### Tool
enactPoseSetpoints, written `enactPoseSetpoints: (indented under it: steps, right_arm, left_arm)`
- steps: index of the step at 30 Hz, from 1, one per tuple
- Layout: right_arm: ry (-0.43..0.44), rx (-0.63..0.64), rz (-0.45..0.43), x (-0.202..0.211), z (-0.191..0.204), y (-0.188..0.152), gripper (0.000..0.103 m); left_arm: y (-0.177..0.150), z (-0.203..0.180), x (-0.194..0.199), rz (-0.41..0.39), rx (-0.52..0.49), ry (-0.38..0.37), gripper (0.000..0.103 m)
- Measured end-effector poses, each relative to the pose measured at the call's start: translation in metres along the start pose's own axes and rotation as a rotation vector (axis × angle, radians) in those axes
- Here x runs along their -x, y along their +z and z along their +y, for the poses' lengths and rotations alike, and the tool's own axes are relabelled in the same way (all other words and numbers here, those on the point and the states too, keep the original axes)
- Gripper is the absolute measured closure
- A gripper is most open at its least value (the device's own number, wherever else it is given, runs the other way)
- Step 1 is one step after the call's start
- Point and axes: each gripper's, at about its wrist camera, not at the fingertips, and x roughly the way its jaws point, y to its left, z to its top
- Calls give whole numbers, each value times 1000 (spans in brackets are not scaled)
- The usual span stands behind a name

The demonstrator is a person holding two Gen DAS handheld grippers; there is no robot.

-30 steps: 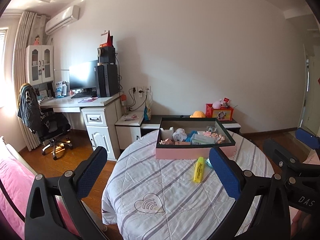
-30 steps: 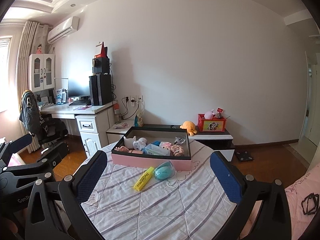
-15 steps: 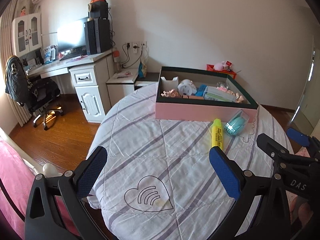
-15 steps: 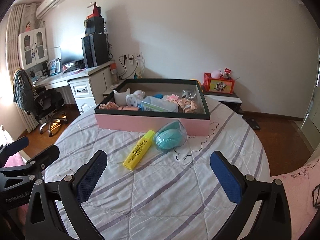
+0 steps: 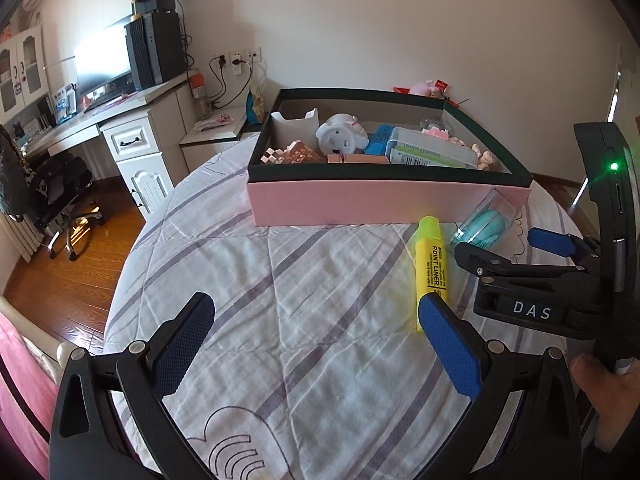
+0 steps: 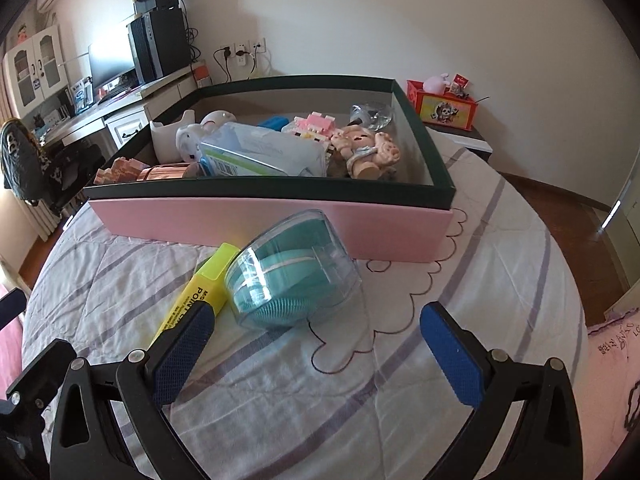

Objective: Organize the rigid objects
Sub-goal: 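Grasp the yellow highlighter with the left tool while the right tool grasps the teal case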

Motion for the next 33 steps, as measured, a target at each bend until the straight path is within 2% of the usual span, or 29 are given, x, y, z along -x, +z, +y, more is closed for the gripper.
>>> enactPoseSetpoints:
  steps: [3, 6, 8, 9, 12, 17, 20, 22, 27, 29, 31, 33]
  right_arm:
    - [14, 26, 18, -13, -1, 5, 1]
    - [83, 25, 39, -20, -5, 8, 13]
    - [111, 43, 35, -20, -5, 9, 27]
    - [122, 51, 32, -19, -6, 9, 30]
    - [161, 52, 24, -13, -11, 4, 30]
    - [141, 27, 7, 8, -31, -13, 30]
    - [120, -8, 5, 18, -47, -27, 31]
    - [138, -30, 2, 23, -55, -31, 31]
    - [136, -16, 7, 21, -55, -33, 31]
    - [132, -12, 13, 20, -54, -33, 31]
    - [120, -3, 14, 19, -52, -33, 31]
    - [112, 4, 16, 19, -51, -33, 31]
  left_arm:
    - [3, -4, -12, 21, -2, -12, 0]
    - [6, -9, -21, 38, -5, -22, 0]
    - [7, -14, -25, 49, -14, -20, 0]
    - [7, -17, -27, 52, -19, -19, 0]
    - [8, -26, -31, 65, -36, -33, 0]
    - [11, -46, -39, 80, -76, -51, 0]
    - [13, -53, -50, 98, -94, -5, 0]
    - [14, -58, -59, 118, -108, 26, 0]
    - [19, -69, -69, 117, -143, 61, 0]
    - [22, -71, -72, 114, -148, 48, 7]
    - [22, -75, -71, 106, -157, -1, 29]
    - [22, -80, -68, 97, -180, -16, 39]
